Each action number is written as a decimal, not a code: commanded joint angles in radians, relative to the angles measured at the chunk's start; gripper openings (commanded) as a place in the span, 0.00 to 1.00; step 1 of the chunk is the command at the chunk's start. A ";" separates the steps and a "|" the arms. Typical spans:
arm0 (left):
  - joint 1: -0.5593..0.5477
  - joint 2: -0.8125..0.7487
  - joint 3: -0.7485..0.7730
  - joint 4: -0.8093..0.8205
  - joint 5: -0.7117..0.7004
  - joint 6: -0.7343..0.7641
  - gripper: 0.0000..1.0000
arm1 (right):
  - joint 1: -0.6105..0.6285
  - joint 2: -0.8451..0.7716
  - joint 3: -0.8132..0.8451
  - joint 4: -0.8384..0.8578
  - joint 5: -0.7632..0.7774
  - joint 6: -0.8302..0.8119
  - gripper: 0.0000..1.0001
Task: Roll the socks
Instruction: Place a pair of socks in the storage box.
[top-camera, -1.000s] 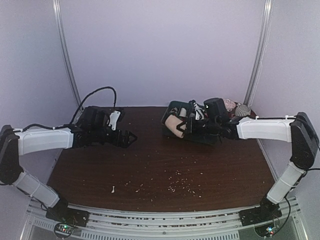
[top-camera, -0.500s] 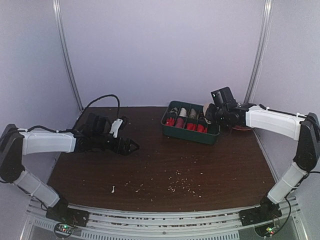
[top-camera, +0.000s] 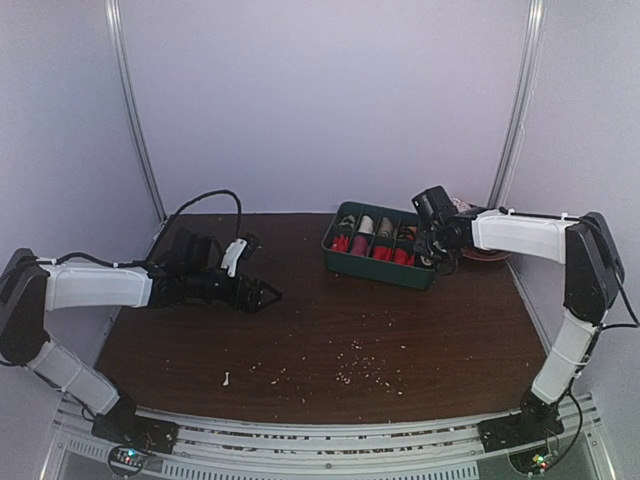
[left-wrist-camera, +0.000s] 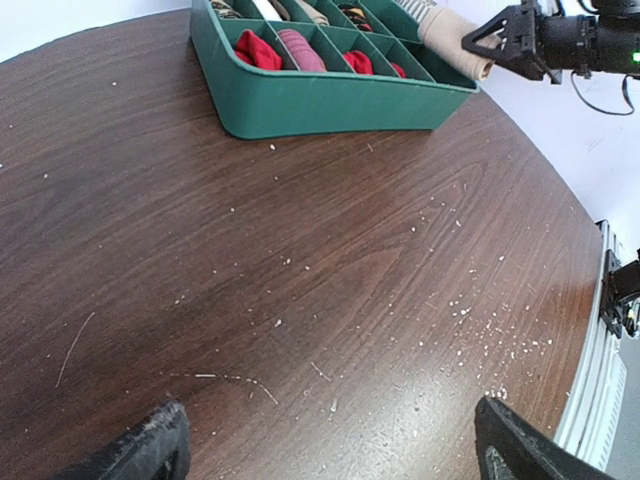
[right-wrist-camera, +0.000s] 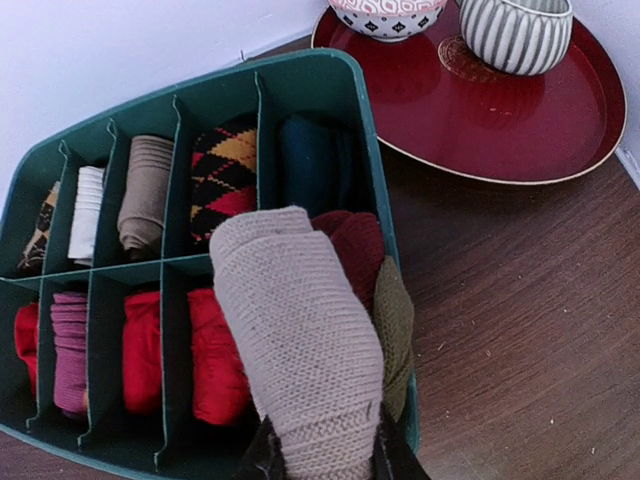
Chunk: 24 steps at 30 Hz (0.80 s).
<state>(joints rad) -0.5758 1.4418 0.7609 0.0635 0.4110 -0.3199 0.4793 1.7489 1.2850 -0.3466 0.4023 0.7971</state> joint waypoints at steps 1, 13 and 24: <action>-0.001 -0.005 -0.011 0.061 0.033 0.001 0.98 | -0.011 0.024 0.016 -0.031 0.028 0.009 0.00; 0.000 0.026 -0.005 0.071 0.069 0.001 0.98 | -0.019 0.134 0.071 -0.071 0.008 0.019 0.00; 0.000 0.041 0.009 0.047 0.065 0.012 0.98 | -0.038 0.193 0.090 -0.171 -0.053 0.046 0.00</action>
<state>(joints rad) -0.5758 1.4677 0.7589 0.0818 0.4614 -0.3199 0.4580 1.9030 1.3609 -0.4152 0.3687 0.8185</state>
